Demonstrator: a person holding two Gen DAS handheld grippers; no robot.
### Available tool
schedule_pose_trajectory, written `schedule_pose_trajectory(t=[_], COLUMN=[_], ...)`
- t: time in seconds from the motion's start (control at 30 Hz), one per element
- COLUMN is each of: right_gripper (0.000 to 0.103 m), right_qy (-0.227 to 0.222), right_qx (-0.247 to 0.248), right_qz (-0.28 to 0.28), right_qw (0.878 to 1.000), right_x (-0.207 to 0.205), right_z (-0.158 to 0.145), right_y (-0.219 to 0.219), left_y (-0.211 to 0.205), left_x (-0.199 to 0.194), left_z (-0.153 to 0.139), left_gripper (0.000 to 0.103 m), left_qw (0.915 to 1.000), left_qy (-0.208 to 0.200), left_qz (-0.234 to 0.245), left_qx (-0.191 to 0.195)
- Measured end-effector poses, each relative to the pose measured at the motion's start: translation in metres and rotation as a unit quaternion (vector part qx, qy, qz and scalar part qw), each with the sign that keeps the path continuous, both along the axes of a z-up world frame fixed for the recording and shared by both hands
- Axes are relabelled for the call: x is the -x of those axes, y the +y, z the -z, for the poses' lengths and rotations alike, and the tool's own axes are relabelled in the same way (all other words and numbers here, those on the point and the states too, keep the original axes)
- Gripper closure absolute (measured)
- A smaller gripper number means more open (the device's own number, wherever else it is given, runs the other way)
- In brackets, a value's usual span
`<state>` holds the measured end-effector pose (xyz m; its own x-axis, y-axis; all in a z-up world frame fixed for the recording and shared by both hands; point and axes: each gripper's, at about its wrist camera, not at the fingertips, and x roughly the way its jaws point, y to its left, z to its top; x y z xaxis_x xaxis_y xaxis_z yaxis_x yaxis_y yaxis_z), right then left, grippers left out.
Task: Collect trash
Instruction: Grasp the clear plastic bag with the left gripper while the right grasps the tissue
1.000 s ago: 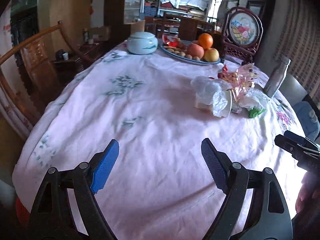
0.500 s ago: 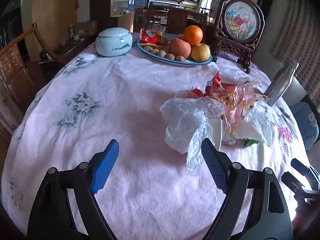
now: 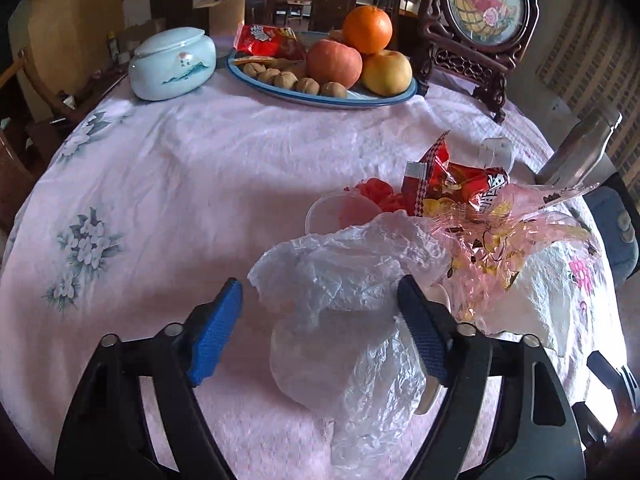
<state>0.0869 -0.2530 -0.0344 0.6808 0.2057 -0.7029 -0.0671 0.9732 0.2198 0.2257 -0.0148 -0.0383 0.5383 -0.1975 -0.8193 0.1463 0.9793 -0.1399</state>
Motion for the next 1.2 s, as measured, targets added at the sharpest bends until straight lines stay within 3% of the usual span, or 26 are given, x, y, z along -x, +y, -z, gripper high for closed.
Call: schedule_pose_trajectory(t=[0.03, 0.13, 0.23, 0.6, 0.7, 0.8, 0.9, 1.2], right_gripper=[0.021, 0.021, 0.021, 0.021, 0.021, 0.021, 0.023, 0.027], right_qy=[0.001, 0.001, 0.001, 0.006, 0.001, 0.014, 0.027, 0.024], right_qx=[-0.001, 0.003, 0.007, 0.041, 0.063, 0.132, 0.132, 0.221], right_qz=[0.0, 0.005, 0.006, 0.019, 0.006, -0.013, -0.029, -0.02], right_qw=[1.0, 1.0, 1.0, 0.999, 0.998, 0.991, 0.99, 0.975], right_x=[-0.001, -0.001, -0.001, -0.015, -0.022, -0.034, -0.04, -0.057], right_z=[0.001, 0.001, 0.0, -0.008, -0.014, -0.009, 0.001, 0.011], right_y=[0.0, 0.0, 0.002, 0.005, 0.014, 0.034, 0.044, 0.062], left_y=[0.0, 0.005, 0.016, 0.052, 0.059, 0.063, 0.064, 0.071], left_x=[-0.002, -0.004, 0.001, 0.061, 0.08, 0.097, 0.11, 0.112], left_z=[0.002, 0.005, -0.001, -0.033, -0.028, -0.019, -0.012, 0.007], left_gripper=[0.056, 0.071, 0.078, 0.078, 0.078, 0.078, 0.078, 0.078], left_qw=[1.0, 0.9997, 0.9995, 0.9972, 0.9972, 0.998, 0.998, 0.9985], left_qy=[0.007, 0.017, 0.005, -0.072, -0.071, -0.062, -0.062, -0.046], left_qz=[0.004, 0.0, -0.009, -0.022, -0.021, -0.014, -0.008, 0.004], left_qx=[0.004, 0.019, 0.031, -0.001, -0.003, -0.005, -0.012, 0.03])
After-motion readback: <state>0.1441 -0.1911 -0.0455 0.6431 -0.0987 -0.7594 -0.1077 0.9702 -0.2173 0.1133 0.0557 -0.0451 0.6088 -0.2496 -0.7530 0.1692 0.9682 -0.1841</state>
